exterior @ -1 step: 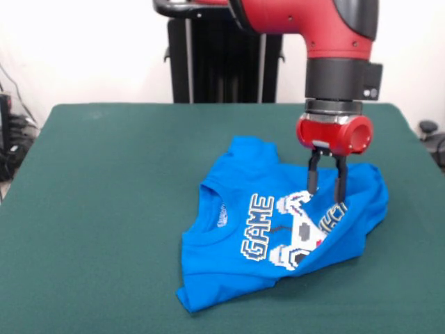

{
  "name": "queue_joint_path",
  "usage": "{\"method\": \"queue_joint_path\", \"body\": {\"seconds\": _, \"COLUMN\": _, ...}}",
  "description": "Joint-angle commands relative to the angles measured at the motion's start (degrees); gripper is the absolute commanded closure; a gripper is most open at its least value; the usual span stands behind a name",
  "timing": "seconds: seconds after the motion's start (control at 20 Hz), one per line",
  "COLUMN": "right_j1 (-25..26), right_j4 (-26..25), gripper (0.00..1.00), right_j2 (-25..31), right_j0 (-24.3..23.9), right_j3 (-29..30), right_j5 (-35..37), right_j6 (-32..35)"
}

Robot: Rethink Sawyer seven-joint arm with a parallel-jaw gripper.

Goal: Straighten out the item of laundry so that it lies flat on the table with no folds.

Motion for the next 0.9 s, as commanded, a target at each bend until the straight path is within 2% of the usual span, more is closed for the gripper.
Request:
{"method": "queue_joint_path", "body": {"seconds": 0.05, "right_j1": 2.39, "right_j4": 4.89, "gripper": 0.00, "right_j2": 5.39, "right_j0": 1.99, "right_j3": 2.38, "right_j5": -1.70, "right_j6": 19.80}}
{"method": "queue_joint_path", "body": {"seconds": 0.45, "right_j1": 6.63, "right_j4": 3.31, "gripper": 0.00, "right_j2": 2.83, "right_j0": 0.06, "right_j3": -0.76, "right_j5": -4.49, "right_j6": 16.67}}
{"method": "queue_joint_path", "body": {"seconds": 0.75, "right_j1": 7.39, "right_j4": 4.76, "gripper": 0.00, "right_j2": 3.73, "right_j0": 1.05, "right_j3": -1.45, "right_j5": -4.07, "right_j6": 17.00}}
{"method": "queue_joint_path", "body": {"seconds": 0.9, "right_j1": 7.47, "right_j4": 3.22, "gripper": 0.00, "right_j2": 5.97, "right_j0": -0.73, "right_j3": -1.00, "right_j5": -3.07, "right_j6": 17.88}}
